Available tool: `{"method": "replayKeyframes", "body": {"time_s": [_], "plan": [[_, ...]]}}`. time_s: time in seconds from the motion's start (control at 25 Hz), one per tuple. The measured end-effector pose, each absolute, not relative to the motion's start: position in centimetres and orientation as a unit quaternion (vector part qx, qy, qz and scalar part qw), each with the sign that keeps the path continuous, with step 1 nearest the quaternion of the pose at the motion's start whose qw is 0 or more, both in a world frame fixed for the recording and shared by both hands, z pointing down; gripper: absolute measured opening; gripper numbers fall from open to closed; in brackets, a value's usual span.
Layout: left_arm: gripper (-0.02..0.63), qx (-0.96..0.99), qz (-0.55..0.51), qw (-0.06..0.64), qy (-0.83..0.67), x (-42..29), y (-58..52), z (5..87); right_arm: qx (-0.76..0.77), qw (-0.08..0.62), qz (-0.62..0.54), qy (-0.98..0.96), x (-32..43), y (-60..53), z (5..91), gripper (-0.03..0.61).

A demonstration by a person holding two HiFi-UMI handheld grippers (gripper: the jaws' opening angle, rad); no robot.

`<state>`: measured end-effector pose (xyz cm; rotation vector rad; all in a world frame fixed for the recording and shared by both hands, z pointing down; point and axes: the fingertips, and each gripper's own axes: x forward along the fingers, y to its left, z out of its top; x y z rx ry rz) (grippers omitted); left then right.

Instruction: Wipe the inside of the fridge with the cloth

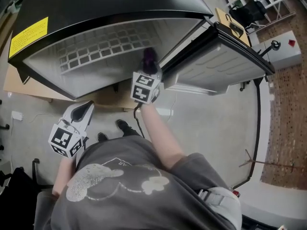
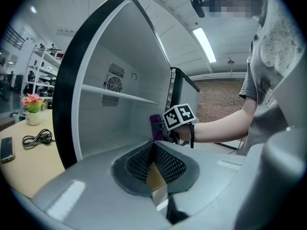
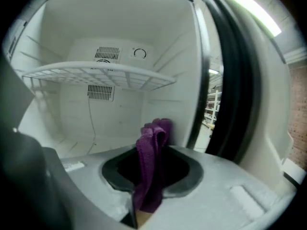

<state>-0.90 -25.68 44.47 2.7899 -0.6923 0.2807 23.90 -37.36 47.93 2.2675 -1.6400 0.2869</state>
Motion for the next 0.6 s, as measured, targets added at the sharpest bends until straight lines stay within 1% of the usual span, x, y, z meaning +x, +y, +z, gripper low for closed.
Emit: {"method": "replayKeyframes", "body": {"time_s": [0.16, 0.36, 0.48, 0.6], "plan": [[0.017, 0.963, 0.092, 0.126, -0.219, -1.5, -25.0, 44.3, 0.81, 0.16, 0.104, -0.555, 24.1, -33.0, 47.9, 0.084], [0.017, 0.967, 0.088, 0.119, -0.206, -2.0, -25.0, 44.0, 0.81, 0.131, 0.089, -0.565, 22.6, -29.1, 46.5, 0.084], [0.017, 0.964, 0.087, 0.103, -0.228, -2.6, -25.6, 43.4, 0.792, 0.123, 0.066, -0.595, 21.2, -28.8, 45.1, 0.084], [0.017, 0.952, 0.084, 0.104, -0.275, -3.4, -25.5, 42.7, 0.757, 0.131, 0.036, -0.639, 19.3, -28.9, 44.7, 0.084]]}}
